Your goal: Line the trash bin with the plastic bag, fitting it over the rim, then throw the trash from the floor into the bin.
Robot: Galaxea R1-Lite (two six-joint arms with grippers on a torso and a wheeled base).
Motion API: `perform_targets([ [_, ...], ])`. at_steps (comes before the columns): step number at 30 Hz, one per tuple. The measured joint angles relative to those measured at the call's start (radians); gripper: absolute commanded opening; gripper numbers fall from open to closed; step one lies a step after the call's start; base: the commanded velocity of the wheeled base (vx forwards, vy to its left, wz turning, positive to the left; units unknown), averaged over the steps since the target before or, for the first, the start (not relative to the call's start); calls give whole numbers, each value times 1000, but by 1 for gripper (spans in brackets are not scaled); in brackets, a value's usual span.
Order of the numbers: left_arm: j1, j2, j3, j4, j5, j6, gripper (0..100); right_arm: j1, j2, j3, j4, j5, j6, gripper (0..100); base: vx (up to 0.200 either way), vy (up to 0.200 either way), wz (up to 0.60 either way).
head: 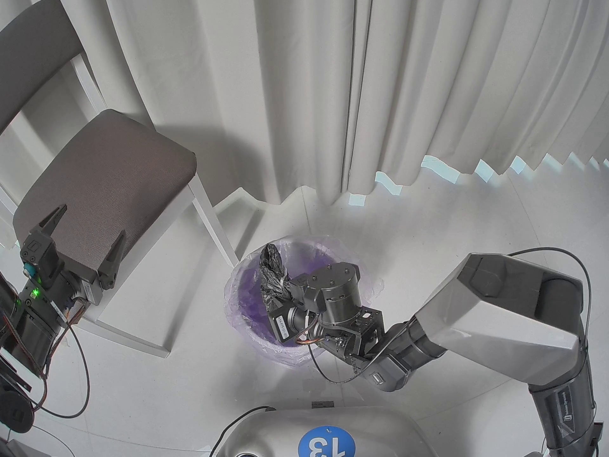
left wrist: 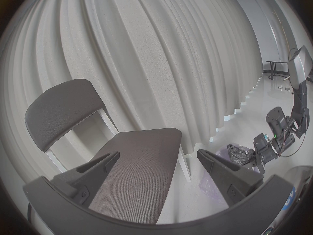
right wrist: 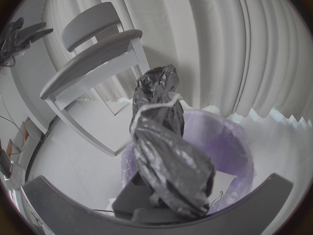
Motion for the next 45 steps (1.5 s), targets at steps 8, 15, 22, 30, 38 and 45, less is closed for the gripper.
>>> perform_targets([
  [8,7,10,0,0,0,0,100,-28,100,-101,-9,-2,-2,0,0,0,0],
  [15,19,21,0,-1,-7,0,100,-66,187,-271,-18,-12,-4,0,0,0,0],
  [22,25,31,1,-3,-14,0,100,-114,245,-449,-21,-25,-8,0,0,0,0],
  [30,26,35,1,-4,-16,0,100,-122,254,-399,-36,-27,-5,0,0,0,0],
  [38,26,34,2,-4,-16,0,100,-60,241,-213,-128,-29,-4,0,0,0,0],
  [45,26,32,2,-5,-16,0,100,-2,232,-114,-179,-29,-10,0,0,0,0],
])
